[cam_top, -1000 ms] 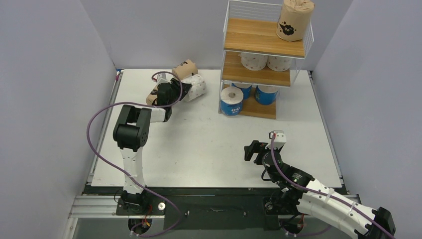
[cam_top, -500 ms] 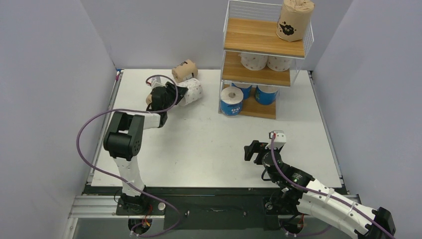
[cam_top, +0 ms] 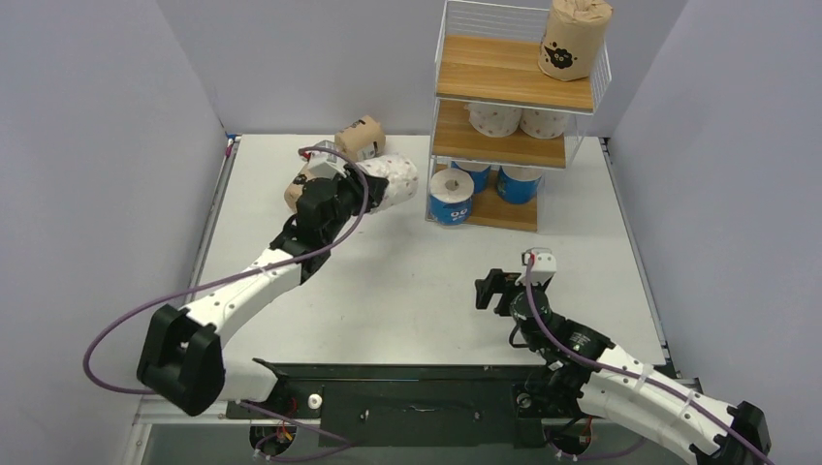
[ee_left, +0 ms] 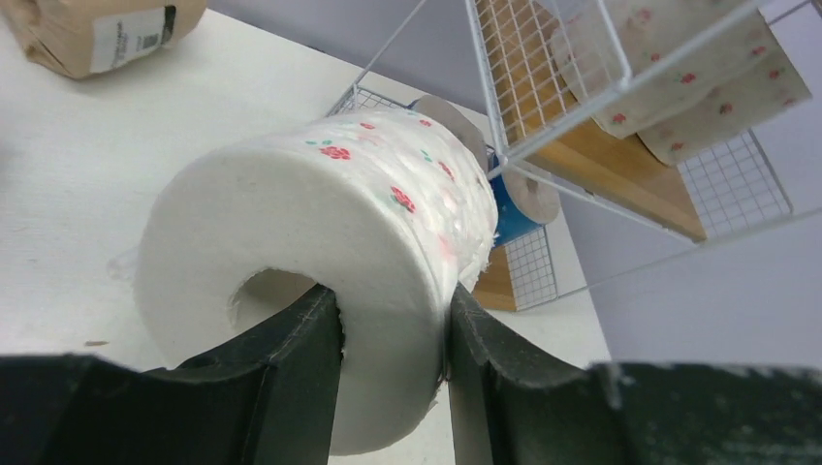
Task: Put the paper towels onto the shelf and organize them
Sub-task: Pick up the paper towel from the center of the board, then place the paper towel at the center of the board.
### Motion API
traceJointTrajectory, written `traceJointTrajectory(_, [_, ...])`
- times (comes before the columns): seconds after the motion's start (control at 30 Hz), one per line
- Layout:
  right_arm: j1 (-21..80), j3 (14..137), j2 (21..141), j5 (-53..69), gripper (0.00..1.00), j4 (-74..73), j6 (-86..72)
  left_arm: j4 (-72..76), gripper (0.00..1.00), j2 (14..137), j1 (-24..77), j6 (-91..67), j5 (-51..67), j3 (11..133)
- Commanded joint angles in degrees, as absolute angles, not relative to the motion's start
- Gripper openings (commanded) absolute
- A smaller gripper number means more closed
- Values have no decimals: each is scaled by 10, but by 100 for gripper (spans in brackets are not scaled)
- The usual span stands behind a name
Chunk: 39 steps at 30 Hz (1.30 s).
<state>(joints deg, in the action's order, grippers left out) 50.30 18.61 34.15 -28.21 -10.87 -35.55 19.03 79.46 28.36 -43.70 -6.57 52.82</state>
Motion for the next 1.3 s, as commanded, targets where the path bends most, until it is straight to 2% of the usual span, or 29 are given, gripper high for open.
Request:
traceJointTrajectory(0.0, [506, 241, 330, -308, 82, -148, -329, 33, 14, 684, 334, -307, -161, 535])
traceJointTrajectory(0.07, [506, 260, 335, -318, 82, -171, -323, -35, 15, 634, 373, -264, -187, 542])
traceJointTrajectory(0.23, [506, 293, 363, -344, 82, -193, -332, -166, 17, 617, 472, -201, -212, 584])
traceJointTrajectory(0.5, [504, 355, 393, -401, 94, -249, -426, -280, 19, 726, 609, -131, -247, 674])
traceJointTrajectory(0.67, [497, 363, 371, -395, 98, -272, -441, -283, 23, 808, 631, -114, -242, 699])
traceJointTrajectory(0.97, [444, 350, 357, -394, 98, -337, -477, -265, 29, 887, 636, -118, -207, 705])
traceJointTrajectory(1.1, [440, 346, 349, -391, 98, -336, -477, -263, 39, 895, 639, -120, -204, 708])
traceJointTrajectory(1.17, [441, 345, 349, -391, 98, -336, -476, -263, 46, 897, 641, -120, -202, 706])
traceJointTrajectory(1.27, [441, 348, 356, -388, 98, -336, -472, -265, 51, 896, 644, -121, -199, 708])
